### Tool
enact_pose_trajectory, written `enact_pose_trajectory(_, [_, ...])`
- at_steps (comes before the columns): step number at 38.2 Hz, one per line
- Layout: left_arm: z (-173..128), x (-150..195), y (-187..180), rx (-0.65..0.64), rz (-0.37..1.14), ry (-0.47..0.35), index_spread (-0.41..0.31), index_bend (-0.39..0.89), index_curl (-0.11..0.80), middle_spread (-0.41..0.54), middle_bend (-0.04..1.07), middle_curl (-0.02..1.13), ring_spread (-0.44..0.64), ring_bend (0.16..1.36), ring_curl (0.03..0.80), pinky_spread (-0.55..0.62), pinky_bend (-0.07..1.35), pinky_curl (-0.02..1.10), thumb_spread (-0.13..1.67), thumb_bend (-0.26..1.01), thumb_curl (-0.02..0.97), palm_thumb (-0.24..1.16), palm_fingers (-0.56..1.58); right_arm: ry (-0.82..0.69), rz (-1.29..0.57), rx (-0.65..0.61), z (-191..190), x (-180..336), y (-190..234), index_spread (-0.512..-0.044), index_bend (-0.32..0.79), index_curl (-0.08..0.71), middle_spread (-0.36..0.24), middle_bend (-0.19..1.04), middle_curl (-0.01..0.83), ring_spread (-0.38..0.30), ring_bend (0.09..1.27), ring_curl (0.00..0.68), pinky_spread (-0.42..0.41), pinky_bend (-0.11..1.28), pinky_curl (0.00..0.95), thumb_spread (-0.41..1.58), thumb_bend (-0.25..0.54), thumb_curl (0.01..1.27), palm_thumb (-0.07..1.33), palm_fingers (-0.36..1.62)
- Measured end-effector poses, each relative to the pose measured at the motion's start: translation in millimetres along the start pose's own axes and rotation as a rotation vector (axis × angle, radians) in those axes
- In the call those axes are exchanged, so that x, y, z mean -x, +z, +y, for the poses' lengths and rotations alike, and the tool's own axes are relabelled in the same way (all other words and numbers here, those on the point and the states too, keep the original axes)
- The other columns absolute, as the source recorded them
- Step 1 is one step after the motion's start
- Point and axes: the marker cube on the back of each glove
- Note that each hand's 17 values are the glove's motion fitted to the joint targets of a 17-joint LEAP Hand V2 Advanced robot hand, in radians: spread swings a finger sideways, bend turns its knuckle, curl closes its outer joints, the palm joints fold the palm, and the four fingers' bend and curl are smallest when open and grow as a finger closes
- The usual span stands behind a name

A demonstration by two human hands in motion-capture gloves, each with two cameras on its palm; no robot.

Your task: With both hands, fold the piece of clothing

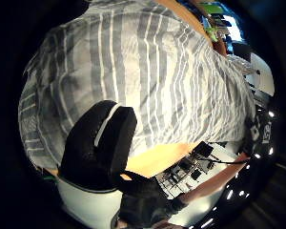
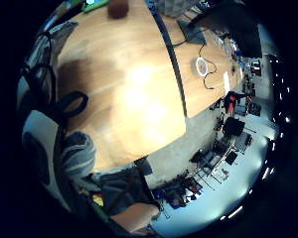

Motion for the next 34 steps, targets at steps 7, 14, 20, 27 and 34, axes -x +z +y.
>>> enact_pose_trajectory(7, [9,13,-18,-0.021,0.006,-0.014,-0.093,0.15,0.340,0.096,0.14,0.22,0.18,0.65,0.333,0.19,0.69,0.38,1.10,-0.02,0.256,0.16,0.31,-0.090,0.060,-0.053,29,72,-34,-0.226,0.18,0.402,-0.144,0.46,0.540,-0.223,0.72,0.481,-0.336,0.62,0.404,0.83,-0.019,0.44,1.11,1.34])
enact_pose_trajectory(14, [17,40,-40,-0.057,-0.004,-0.079,-0.093,0.15,0.337,0.096,0.14,0.22,0.18,0.65,0.330,0.18,0.69,0.38,1.10,-0.02,0.257,0.17,0.31,-0.145,0.156,-0.112,56,134,-53,-0.222,0.17,0.413,-0.144,0.46,0.542,-0.223,0.71,0.481,-0.331,0.64,0.412,0.79,-0.025,0.47,1.10,1.33])
enact_pose_trajectory(20, [19,75,-65,-0.233,-0.025,-0.212,-0.092,0.16,0.337,0.097,0.14,0.22,0.18,0.64,0.324,0.19,0.70,0.38,1.10,-0.02,0.257,0.17,0.31,-0.207,0.223,-0.133,71,189,-57,-0.216,0.16,0.416,-0.144,0.48,0.545,-0.224,0.72,0.484,-0.325,0.64,0.417,0.73,-0.025,0.50,1.08,1.33])
enact_pose_trajectory(27, [33,117,-99,-0.398,0.004,-0.348,-0.090,0.20,0.356,0.086,0.16,0.23,0.18,0.60,0.309,0.21,0.66,0.36,1.12,0.00,0.263,0.22,0.37,-0.307,0.251,-0.127,91,263,-41,-0.213,0.17,0.421,-0.142,0.47,0.545,-0.224,0.72,0.484,-0.324,0.64,0.420,0.70,-0.026,0.53,1.08,1.32])
enact_pose_trajectory(34, [35,160,-114,-0.474,0.081,-0.505,-0.088,0.20,0.379,0.083,0.15,0.24,0.19,0.57,0.301,0.23,0.62,0.35,1.19,0.03,0.275,0.33,0.41,-0.421,0.267,-0.076,138,334,-6,-0.213,0.17,0.427,-0.144,0.46,0.542,-0.226,0.72,0.486,-0.324,0.64,0.423,0.67,-0.029,0.55,1.06,1.32])
